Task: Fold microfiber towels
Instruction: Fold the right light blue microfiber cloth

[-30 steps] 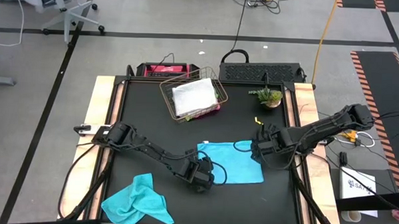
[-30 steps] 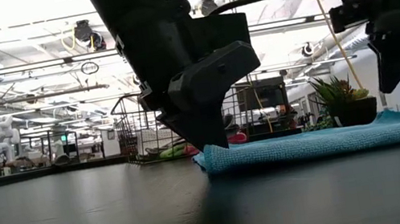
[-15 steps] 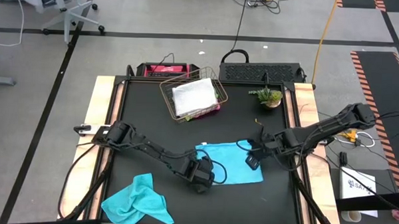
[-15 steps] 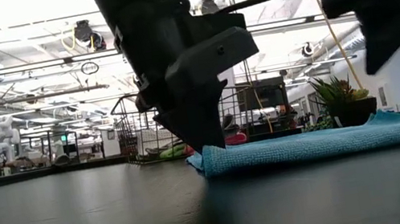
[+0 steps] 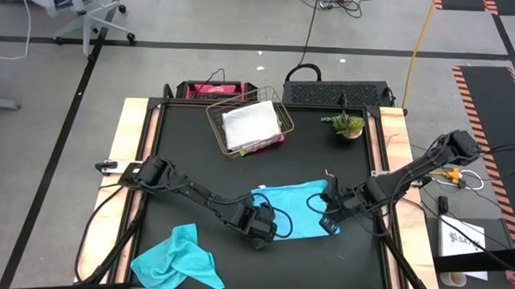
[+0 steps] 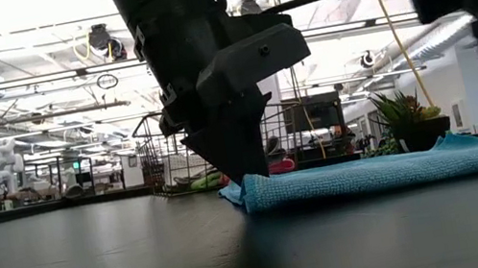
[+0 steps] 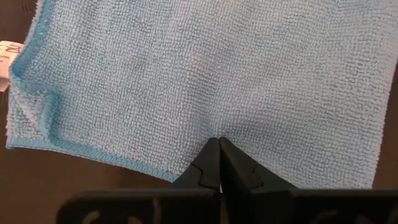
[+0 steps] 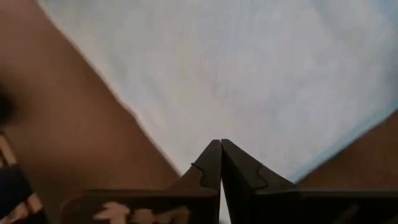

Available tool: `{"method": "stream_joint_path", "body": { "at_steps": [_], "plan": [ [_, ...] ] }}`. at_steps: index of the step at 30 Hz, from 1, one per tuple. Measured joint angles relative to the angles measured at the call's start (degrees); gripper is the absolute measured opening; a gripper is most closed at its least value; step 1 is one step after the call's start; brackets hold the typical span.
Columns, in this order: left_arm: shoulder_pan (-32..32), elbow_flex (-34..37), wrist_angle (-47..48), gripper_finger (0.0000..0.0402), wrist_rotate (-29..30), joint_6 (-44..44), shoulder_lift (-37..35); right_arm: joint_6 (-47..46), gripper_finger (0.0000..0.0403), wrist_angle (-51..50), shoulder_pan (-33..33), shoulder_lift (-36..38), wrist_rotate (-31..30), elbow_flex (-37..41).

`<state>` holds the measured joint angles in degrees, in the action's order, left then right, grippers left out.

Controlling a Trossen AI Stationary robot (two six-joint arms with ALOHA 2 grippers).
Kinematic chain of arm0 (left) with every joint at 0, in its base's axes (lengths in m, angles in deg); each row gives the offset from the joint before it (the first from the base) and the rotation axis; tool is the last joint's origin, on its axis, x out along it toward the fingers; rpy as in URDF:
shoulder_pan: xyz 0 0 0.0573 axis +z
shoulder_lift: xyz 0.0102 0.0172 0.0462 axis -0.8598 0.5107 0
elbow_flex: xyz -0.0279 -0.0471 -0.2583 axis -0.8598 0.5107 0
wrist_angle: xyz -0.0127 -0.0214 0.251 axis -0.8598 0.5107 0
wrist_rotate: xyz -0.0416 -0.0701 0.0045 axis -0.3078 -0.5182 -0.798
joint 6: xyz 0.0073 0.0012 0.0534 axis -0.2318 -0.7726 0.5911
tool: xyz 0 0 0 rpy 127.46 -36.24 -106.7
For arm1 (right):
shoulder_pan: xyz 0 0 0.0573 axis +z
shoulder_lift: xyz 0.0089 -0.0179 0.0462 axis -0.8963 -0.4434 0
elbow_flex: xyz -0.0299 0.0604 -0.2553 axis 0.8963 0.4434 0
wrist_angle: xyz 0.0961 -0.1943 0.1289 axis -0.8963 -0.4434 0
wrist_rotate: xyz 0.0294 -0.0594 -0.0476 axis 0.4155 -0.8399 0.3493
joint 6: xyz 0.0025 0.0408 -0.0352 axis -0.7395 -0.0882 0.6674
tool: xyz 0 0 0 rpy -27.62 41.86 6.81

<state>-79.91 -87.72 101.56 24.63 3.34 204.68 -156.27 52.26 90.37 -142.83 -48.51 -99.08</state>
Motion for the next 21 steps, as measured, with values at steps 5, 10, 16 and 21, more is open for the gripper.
{"method": "stream_joint_path", "body": {
  "at_steps": [5,10,16,21],
  "plan": [
    [0.0,0.0,-0.1,0.0007,0.3,0.0,0.0,-3.7,0.0014,-1.9,3.1,0.0,3.9,0.0],
    [-0.1,0.0,-0.5,0.0015,1.5,-0.2,0.0,-10.4,0.0048,-2.0,6.9,0.0,7.1,0.0],
    [-0.1,0.0,-0.5,0.0006,1.7,-0.5,0.0,-19.4,0.0104,-7.5,10.9,0.0,6.2,0.0],
    [0.0,0.1,-0.6,0.0010,1.9,-0.5,0.0,-28.4,0.0142,-10.5,13.0,0.0,3.9,0.1]
  ]
}}
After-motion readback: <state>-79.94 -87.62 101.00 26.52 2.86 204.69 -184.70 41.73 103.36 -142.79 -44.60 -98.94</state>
